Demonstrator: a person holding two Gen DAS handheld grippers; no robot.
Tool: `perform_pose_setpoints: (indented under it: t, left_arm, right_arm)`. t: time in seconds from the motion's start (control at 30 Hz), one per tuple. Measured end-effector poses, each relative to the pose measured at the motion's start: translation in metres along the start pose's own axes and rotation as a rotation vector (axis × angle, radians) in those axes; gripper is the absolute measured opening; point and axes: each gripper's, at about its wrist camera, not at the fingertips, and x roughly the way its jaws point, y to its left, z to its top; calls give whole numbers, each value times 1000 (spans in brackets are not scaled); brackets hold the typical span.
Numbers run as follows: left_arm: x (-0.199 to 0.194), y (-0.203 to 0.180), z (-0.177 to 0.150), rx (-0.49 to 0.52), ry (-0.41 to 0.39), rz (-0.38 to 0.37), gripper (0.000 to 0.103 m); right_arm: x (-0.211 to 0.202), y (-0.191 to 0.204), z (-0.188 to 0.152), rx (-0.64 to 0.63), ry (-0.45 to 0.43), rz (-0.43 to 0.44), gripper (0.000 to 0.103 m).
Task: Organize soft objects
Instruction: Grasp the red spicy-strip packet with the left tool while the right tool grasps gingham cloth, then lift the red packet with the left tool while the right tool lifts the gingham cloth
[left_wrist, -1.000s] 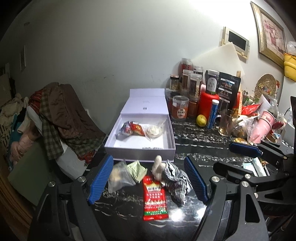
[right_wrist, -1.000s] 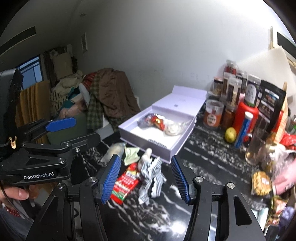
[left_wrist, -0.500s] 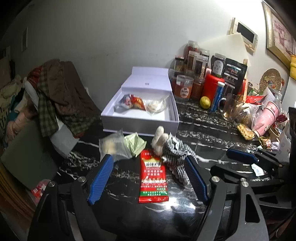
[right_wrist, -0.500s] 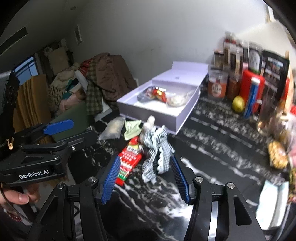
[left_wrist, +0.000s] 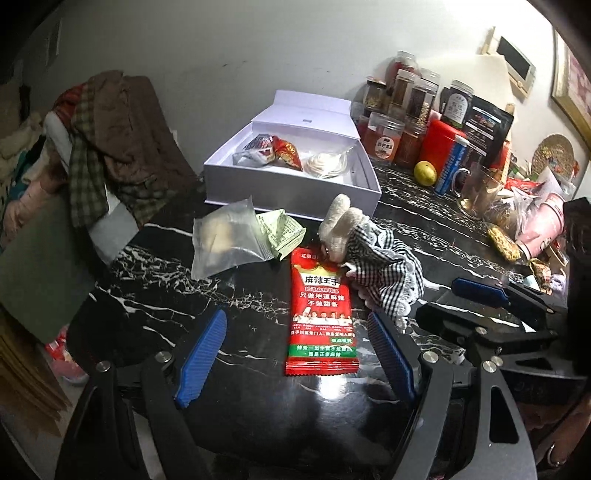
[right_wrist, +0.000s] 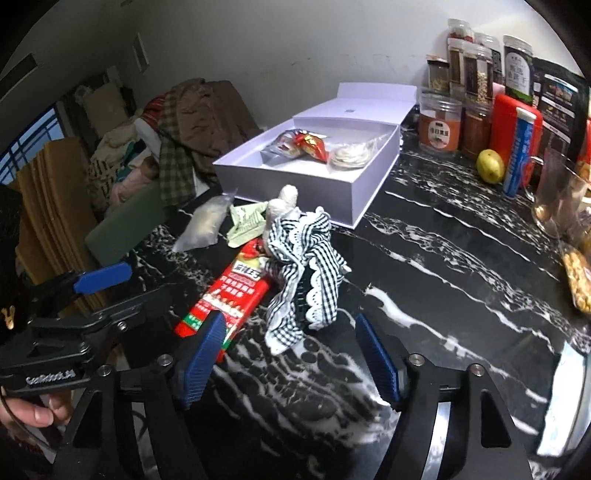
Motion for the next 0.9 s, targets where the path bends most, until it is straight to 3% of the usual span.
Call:
perform_pose_setpoints:
  t: [0.3, 0.47, 0.53, 0.6, 0.9]
  left_arm:
    - [20, 3, 3, -6, 37, 8, 79]
    - [32, 4, 8, -24, 66, -15, 79]
    - [36, 4, 10, -30, 74, -28, 79]
    - [40, 2, 13, -26, 85, -33, 79]
    - [62, -22, 14, 1, 149, -80, 79]
  right_arm:
    - [39, -4, 27, -63, 36, -19, 77]
    - [62, -11, 39, -68, 61, 22, 76]
    - [67, -14, 40, -60, 75, 39, 50]
    - [69, -18, 41, -53, 79, 58, 39]
    - [38, -44, 24, 20, 58, 58, 34]
